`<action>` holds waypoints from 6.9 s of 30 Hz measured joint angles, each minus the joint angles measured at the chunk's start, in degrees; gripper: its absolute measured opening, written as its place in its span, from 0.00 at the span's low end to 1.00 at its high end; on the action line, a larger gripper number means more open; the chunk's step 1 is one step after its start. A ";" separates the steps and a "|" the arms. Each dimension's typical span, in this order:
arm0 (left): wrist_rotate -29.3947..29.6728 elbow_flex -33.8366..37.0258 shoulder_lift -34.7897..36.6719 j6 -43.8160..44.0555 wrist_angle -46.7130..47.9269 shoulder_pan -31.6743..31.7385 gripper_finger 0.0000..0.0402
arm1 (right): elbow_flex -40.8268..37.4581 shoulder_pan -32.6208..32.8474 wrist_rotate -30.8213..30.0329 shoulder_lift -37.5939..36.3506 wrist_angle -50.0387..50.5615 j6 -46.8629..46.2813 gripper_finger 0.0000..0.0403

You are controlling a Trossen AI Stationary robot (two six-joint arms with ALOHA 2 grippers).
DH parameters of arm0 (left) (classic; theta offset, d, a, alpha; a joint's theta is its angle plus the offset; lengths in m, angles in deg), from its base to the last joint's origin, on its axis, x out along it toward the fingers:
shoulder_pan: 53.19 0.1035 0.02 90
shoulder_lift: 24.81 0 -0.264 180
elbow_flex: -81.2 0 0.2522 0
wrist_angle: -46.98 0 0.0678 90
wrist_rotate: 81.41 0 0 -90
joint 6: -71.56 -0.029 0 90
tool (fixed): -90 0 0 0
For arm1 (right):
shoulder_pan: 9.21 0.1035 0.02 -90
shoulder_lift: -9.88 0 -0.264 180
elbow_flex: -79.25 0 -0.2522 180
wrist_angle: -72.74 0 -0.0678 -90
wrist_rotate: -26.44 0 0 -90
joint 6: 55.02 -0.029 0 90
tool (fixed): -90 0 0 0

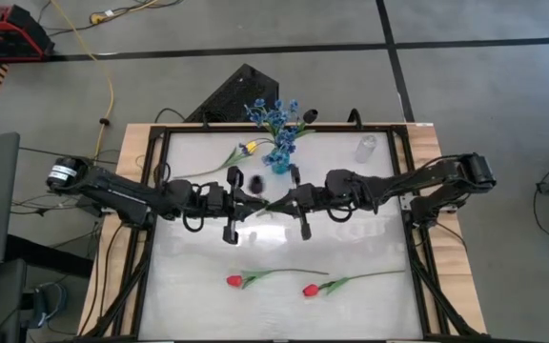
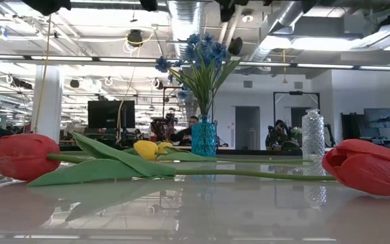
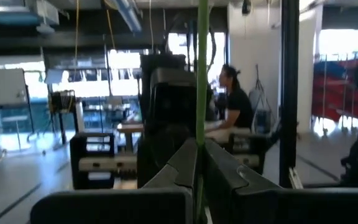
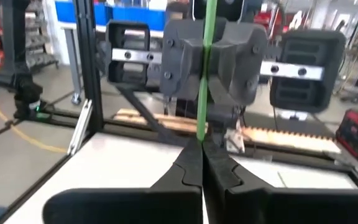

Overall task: Sort flowers into vase by color
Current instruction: Put the black flower into the blue vase, then put the blue flowers into the blue vase

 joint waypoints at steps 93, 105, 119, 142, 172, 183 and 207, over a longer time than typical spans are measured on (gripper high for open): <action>4.10 -0.15 -12.95 4.75 -4.83 29.00 0.00 | -14.60 -8.06 0.55 -20.18 29.09 -4.56 0.34; 3.79 -5.39 -21.42 5.58 -0.82 29.27 0.00 | -14.60 -8.06 0.55 -20.18 29.47 -5.16 0.34; 7.07 -6.80 -18.36 8.56 11.17 29.33 0.10 | -14.60 -8.06 0.60 -20.18 29.85 -5.14 0.34; -3.88 -6.78 19.29 7.25 39.99 29.35 0.39 | -13.84 -8.06 0.62 -20.27 29.96 -8.05 0.34; -35.71 -6.73 17.35 12.41 44.40 28.59 0.39 | -11.91 -5.52 0.60 -17.58 27.40 -6.68 0.34; -47.32 -6.69 13.64 7.93 49.05 17.43 0.39 | -11.93 0.86 0.88 -1.62 13.81 -7.15 0.34; -34.64 -6.67 -6.71 2.11 68.73 9.84 0.39 | -11.15 2.19 1.21 6.53 8.02 -5.57 0.34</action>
